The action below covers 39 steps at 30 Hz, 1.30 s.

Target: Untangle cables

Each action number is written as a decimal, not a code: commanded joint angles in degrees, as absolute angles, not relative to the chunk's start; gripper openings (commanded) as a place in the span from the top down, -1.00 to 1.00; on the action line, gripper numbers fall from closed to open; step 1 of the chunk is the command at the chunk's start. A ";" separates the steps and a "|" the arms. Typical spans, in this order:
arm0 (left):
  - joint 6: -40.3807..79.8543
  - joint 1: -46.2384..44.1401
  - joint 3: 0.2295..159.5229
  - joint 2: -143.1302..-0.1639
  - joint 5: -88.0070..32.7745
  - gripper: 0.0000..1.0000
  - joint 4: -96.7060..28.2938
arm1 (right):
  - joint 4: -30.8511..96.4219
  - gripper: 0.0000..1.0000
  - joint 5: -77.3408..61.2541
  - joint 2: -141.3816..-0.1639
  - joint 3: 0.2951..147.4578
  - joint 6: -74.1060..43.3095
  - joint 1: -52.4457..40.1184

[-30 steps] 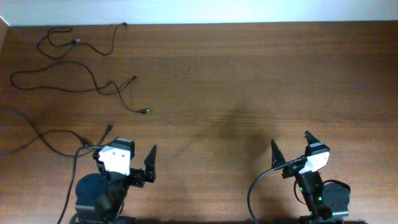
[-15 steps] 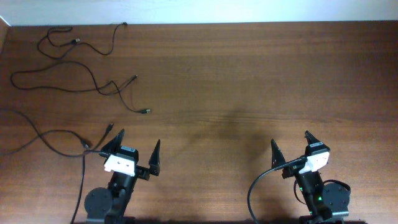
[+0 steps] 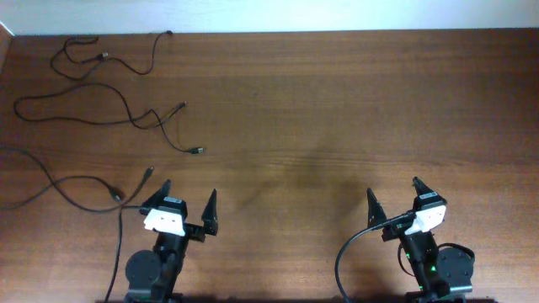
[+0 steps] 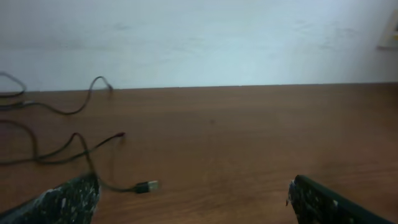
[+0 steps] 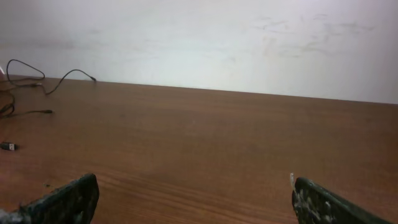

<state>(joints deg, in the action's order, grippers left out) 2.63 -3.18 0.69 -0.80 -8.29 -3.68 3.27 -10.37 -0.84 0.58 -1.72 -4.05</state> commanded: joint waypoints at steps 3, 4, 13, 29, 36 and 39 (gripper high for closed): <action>3.44 -2.81 0.47 -0.27 -0.71 -0.98 -4.82 | 3.68 -0.97 -10.04 -0.32 0.32 -2.20 -3.73; 3.44 -2.81 0.47 -0.27 -0.60 -0.98 -4.84 | 3.68 -0.97 -10.04 -0.32 0.32 -2.20 -3.73; 6.00 -2.83 0.47 -0.30 -0.60 -0.98 -4.99 | 3.68 -0.97 -10.04 -0.32 0.32 -2.20 -3.73; 6.00 -2.87 0.49 -0.30 -1.23 -0.98 -4.73 | 3.68 -0.97 -10.07 -0.32 0.32 -2.20 -3.73; 6.00 -2.87 0.49 -0.30 -1.23 -0.98 -4.73 | 3.68 -0.97 -10.04 -0.32 0.32 -2.20 -3.73; 6.00 -2.87 0.49 -0.30 -1.23 -0.98 -4.73 | 3.68 -0.97 -10.04 -0.30 0.32 -2.20 -3.55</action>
<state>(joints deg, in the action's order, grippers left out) 5.45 -3.18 0.69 -0.80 -1.48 -4.45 3.27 -10.37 -0.84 0.58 -1.74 -4.05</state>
